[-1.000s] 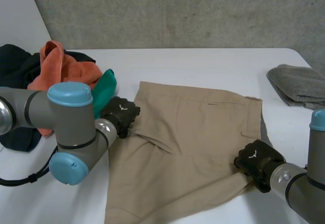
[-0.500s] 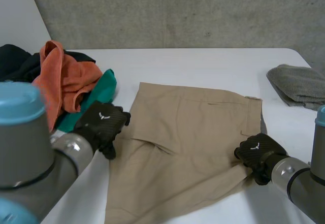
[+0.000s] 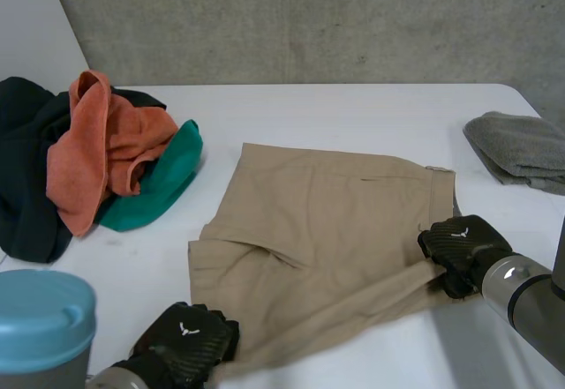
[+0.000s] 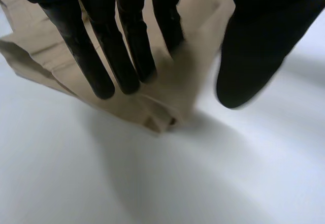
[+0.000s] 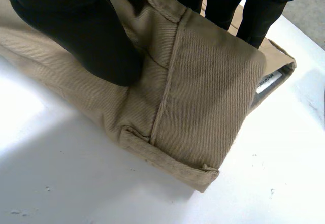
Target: Fold the laundry.
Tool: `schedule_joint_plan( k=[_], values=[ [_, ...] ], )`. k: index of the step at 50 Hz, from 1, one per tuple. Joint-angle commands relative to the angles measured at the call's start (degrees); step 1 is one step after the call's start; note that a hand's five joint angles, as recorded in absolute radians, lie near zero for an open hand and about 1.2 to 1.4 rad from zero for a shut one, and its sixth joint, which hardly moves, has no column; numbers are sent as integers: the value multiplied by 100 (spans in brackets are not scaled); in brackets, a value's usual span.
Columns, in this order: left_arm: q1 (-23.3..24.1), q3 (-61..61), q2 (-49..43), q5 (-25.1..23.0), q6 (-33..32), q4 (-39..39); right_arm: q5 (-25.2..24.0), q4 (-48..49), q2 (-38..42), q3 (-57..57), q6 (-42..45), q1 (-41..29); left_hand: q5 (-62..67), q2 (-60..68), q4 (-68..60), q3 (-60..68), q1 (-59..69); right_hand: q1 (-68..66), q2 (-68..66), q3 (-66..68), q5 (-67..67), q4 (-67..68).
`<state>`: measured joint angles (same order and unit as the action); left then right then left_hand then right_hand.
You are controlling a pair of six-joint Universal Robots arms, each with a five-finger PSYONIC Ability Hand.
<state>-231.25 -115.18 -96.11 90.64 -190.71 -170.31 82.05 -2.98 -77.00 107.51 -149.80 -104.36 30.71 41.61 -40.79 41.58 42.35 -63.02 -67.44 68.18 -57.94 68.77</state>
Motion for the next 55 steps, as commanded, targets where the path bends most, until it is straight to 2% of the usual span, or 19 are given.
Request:
schedule_joint_plan(
  k=[1,6,10,13,16,20,25,28,30,31,32,33,38,43,46,48,50,52,55],
  values=[
    [19,285,-330,567,-1,-468,-5,-123,-201,69,118,-14,3929,3839,-3921,3842,3765,-1698,-1256,1182,-1206,1123],
    [396,285,-251,692,-176,-215,-32,-851,-622,174,898,3,3929,3839,-3921,3842,3765,-1698,-1256,1182,-1206,1123],
    [897,302,-189,665,-686,847,29,-1764,-948,559,2381,143,3929,3839,-3921,3842,3765,-1698,-1256,1182,-1206,1123],
    [1135,381,-198,630,-932,1508,21,-1969,-975,622,2832,380,3929,3839,-3921,3842,3765,-1698,-1256,1182,-1206,1123],
    [1135,706,-241,639,-986,1554,-5,-1934,-957,544,2825,408,3929,3839,-3921,3842,3765,-1698,-1256,1182,-1206,1123],
    [1039,1268,-390,656,-1029,1133,-14,-1593,-791,342,2641,373,3929,3839,-3921,3842,3765,-1698,-1256,1182,-1206,1123],
    [600,2242,-1092,744,-1196,176,30,-1012,-404,-45,2386,337,3929,3839,-3921,3842,3765,-1698,-1256,1182,-1206,1123],
    [503,2700,-1515,806,-1363,-317,21,-565,-220,-282,2141,329,3929,3839,-3921,3842,3765,-1698,-1256,1182,-1206,1123],
    [476,3210,-1971,928,-1574,-958,30,-266,-88,-423,2008,329,3929,3839,-3921,3842,3765,-1698,-1256,1182,-1206,1123],
    [476,3212,-1973,929,-1574,-960,39,-108,-17,-502,1947,329,3929,3839,-3921,3842,3765,-1698,-1256,1182,-1206,1123],
    [406,3656,-2434,1068,-1792,-1596,39,242,122,-685,1842,320,3929,3839,-3921,3842,3765,-1698,-1256,1182,-1206,1123],
    [353,3843,-2639,1122,-1925,-1863,39,420,193,-757,1797,302,3929,3839,-3921,3842,3765,-1698,-1256,1182,-1206,1123],
    [28,4731,-3571,1228,-2654,-2980,83,1597,677,-1170,1744,188,3929,3839,-3921,3842,3765,-1698,-1256,1182,-1206,1123],
    [-104,5540,-4327,1184,-3349,-3956,249,2853,1747,-1854,1796,83,3929,3839,-3921,3842,3765,-1698,-1256,1182,-1206,1123],
    [-139,6032,-4916,1201,-3622,-4501,258,3137,2197,-2171,1797,65,3929,3839,-3921,3842,3765,-1698,-1256,1182,-1206,1123],
    [-157,6182,-5136,1184,-3675,-4686,294,3207,2566,-2479,1788,47,3848,3758,-3840,3761,3684,1407,1848,-1922,1898,-1981],
    [-166,6183,-5172,1166,-3640,-4678,320,3207,2716,-2603,1788,30,100,10,-92,13,-64,5107,5549,-5623,5599,-5682],
    [-157,6104,-5155,1131,-3657,-4670,469,3207,2734,-2665,1718,21,-3071,-3161,3079,-3158,-3235,5302,5744,-5818,5794,-5877],
    [-96,5946,-5024,1140,-3614,-4669,697,3190,2542,-2542,1455,21,-3071,-3161,3079,-3158,-3235,5302,5744,-5818,5794,-5877]
  ],
)
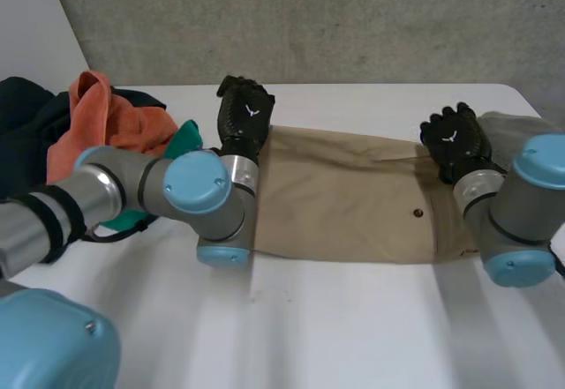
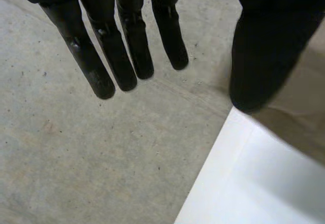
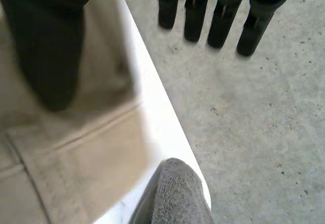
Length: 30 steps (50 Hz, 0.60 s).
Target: Fold the laundry.
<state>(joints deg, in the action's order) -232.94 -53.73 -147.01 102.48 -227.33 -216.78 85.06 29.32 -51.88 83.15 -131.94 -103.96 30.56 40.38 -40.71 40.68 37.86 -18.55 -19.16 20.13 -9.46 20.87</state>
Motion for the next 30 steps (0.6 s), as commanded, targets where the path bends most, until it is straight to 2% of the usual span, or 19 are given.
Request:
schedule_joint_plan(
  k=[1,7,11,14,16,25,29,30],
  values=[
    [100,-382,276,-43,75,-14,441,-49,-58,-54,-437,-19,-3056,-3038,3071,-3068,-2786,855,916,-1013,946,-1087],
    [214,-1358,1156,-43,391,-14,248,-522,-1077,544,-1175,69,-3056,-3038,3071,-3068,-2786,855,916,-1013,946,-1087],
    [267,-2193,1718,-43,786,-5,-286,-1829,-1657,886,-1623,182,-3056,-3038,3071,-3068,-2786,855,916,-1013,946,-1087],
    [267,-2844,2272,-52,1103,4,-542,-2421,-1702,1036,-1738,411,-3056,-3038,3071,-3068,-2786,832,893,-990,922,-1064],
    [276,-3221,2509,-52,1322,-5,-762,-2824,-1711,1211,-1800,630,-3056,-3038,3071,-3068,-2786,279,340,-437,369,-511],
    [434,-3750,2747,-61,1701,4,-816,-2353,-1370,1388,-1730,763,-3056,-3038,3071,-3068,-2786,-564,-504,407,-474,332],
    [460,-3750,2739,-52,1710,4,-702,-2080,-1000,1283,-1659,772,-3056,-3038,3071,-3068,-2786,-2327,-2266,2169,-2237,2095],
    [460,-3759,2730,-52,1710,4,-580,-2062,-939,1239,-1590,772,-3056,-3038,3071,-3068,-2786,-4580,-4519,4422,-4490,4348]
  ],
)
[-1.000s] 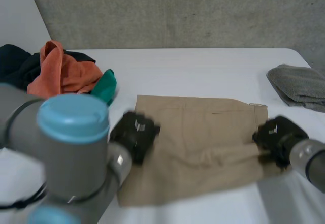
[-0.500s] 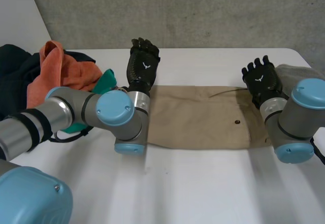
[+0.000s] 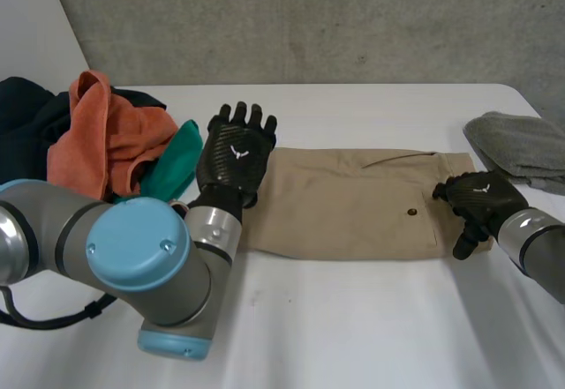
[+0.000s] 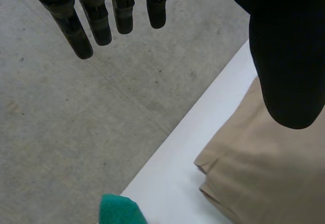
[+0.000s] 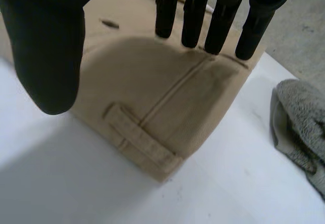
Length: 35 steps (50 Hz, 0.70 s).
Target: Fold the laundry.
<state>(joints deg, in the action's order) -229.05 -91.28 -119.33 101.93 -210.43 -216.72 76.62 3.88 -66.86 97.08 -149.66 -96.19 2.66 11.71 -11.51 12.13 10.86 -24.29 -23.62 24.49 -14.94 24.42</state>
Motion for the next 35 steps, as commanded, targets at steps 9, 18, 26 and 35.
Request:
schedule_joint_plan(
  k=[9,18,26,35],
  values=[
    [79,-170,321,2,19,51,995,1325,-186,179,1156,232,-266,-171,151,-213,-86,-5571,-5638,5551,-5506,5558],
    [35,-452,823,11,45,60,408,1906,-478,154,2695,-1039,-266,-171,151,-213,-86,-5571,-5638,5551,-5506,5558],
    [-105,-628,1034,37,238,77,-1605,2653,365,13,2977,-2570,-266,-171,151,-213,-86,-5571,-5638,5551,-5506,5558],
    [-369,-558,1131,29,617,174,-1599,2645,509,-5,2313,-2738,-245,-150,129,-191,-65,1429,1362,-1449,1494,-1442]
  ],
)
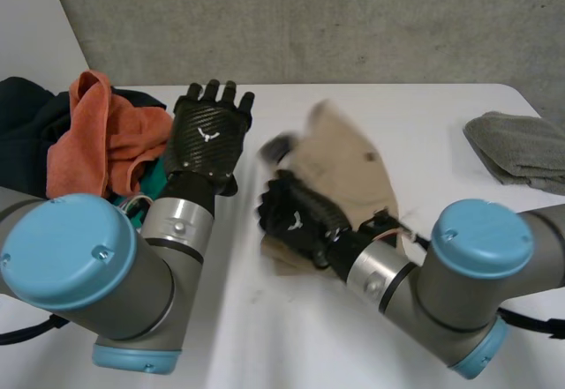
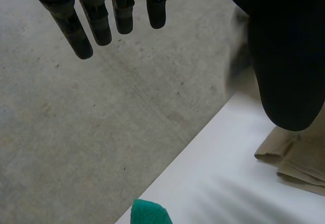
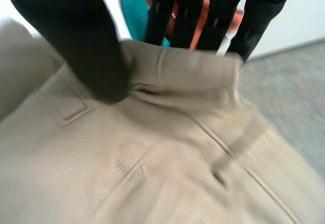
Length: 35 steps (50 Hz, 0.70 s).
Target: Fold the laundry.
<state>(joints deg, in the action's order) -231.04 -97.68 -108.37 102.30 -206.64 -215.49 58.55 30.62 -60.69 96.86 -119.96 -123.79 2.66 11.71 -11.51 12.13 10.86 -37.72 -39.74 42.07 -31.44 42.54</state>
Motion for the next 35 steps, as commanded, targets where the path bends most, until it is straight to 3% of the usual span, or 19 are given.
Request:
schedule_joint_plan(
  k=[1,3,4,7,8,11,15,20,24,28,35],
  values=[
    [-195,152,44,-25,291,51,261,-39,-249,26,-965,74,-212,-116,96,-158,-32,2772,2974,-3207,3144,-3254],
    [-204,249,53,-43,344,51,410,-65,-644,26,-1799,275,-161,-66,45,-107,19,2772,2974,-3207,3144,-3254],
    [-204,310,44,-60,387,51,524,-91,-994,9,-2804,537,-161,-65,45,-107,19,2772,2974,-3207,3144,-3254],
    [-187,626,-44,-227,581,69,631,-188,-1383,-27,-4330,908,-111,-15,-5,-57,70,2772,2974,-3207,3144,-3254],
    [-187,706,-70,-288,642,86,648,-284,-1497,-53,-5196,1092,-77,18,-38,-23,103,2772,2974,-3207,3144,-3254],
    [-117,1083,-386,-596,967,332,701,-565,-1498,-219,-6064,1225,41,136,-157,95,221,2772,2974,-3207,3144,-3254],
    [85,1689,-965,-983,1415,1095,692,-1425,-1201,-597,-5900,1357,125,221,-241,179,305,2772,2974,-3207,3144,-3254],
    [226,2577,-1818,-1273,1882,2203,824,-2847,-69,-1562,-5127,1366,125,220,-241,179,305,2772,2974,-3207,3144,-3254],
    [217,3210,-2495,-1160,1908,3073,1104,-3605,609,-2099,-4731,1340,159,254,-274,212,339,2772,2974,-3207,3144,-3254],
    [235,3545,-2873,-730,1856,3942,1448,-3783,1103,-2443,-4414,1322,359,455,-475,413,539,2772,2974,-3207,3144,-3254],
    [252,3572,-2901,-377,1399,4349,1914,-3801,1087,-2505,-3931,1287,478,573,-594,532,658,2772,2974,-3207,3144,-3254]
  ],
)
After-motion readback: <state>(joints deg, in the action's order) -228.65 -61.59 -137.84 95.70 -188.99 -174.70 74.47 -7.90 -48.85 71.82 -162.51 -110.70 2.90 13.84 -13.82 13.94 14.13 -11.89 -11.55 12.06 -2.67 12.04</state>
